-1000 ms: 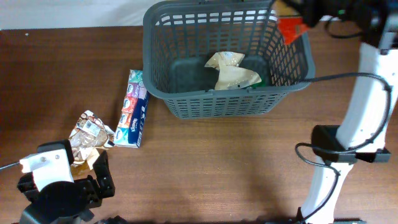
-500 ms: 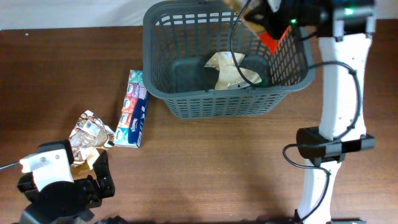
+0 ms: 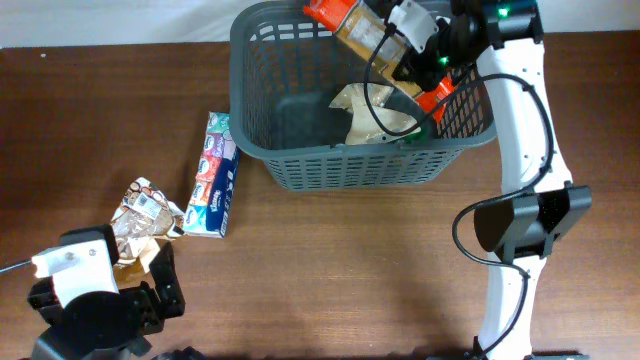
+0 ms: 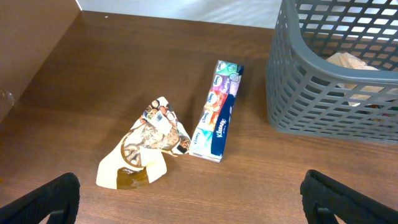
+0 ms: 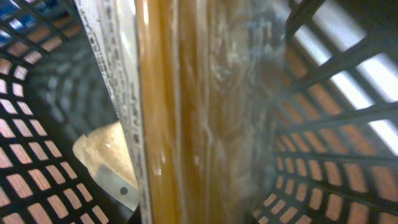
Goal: Pack container
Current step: 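Lower the spaghetti pack into the basket and open the right gripper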
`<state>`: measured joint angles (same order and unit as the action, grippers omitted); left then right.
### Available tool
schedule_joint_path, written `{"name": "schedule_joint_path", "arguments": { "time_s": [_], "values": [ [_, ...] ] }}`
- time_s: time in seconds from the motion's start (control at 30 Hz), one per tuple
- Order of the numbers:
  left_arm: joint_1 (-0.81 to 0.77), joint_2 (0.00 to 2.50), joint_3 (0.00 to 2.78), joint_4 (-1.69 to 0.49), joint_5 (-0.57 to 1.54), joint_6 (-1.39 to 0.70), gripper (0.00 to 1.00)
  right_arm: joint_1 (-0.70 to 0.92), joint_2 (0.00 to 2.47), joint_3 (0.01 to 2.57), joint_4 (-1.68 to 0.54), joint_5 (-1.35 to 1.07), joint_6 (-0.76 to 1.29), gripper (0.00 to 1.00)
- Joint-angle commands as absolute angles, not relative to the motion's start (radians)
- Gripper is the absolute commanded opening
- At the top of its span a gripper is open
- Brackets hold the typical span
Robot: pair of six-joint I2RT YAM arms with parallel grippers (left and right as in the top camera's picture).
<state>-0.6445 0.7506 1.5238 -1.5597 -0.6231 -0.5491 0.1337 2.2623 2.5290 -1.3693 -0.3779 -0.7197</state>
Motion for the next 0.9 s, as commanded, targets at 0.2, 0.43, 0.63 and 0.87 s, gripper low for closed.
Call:
{"name": "schedule_joint_path", "arguments": {
  "time_s": [0.2, 0.43, 0.63, 0.87],
  "values": [
    [-0.64, 0.749, 1.529, -1.558, -0.616, -0.544, 1.0, 0.148, 2.232, 2.424, -1.342, -0.402, -0.756, 0.04],
    [-0.64, 0.749, 1.529, -1.558, -0.616, -0.544, 1.0, 0.166, 2.232, 2.372, -1.323, -0.403, -0.756, 0.05],
    [-0.64, 0.749, 1.529, -1.558, -0.616, -0.544, 1.0, 0.173, 2.232, 2.372, -1.32, -0.403, -0.755, 0.51],
    [-0.64, 0.749, 1.529, -1.558, -0.616, -0.544, 1.0, 0.173, 2.232, 2.372, -1.32, -0.403, -0.751, 0.86]
  ]
}}
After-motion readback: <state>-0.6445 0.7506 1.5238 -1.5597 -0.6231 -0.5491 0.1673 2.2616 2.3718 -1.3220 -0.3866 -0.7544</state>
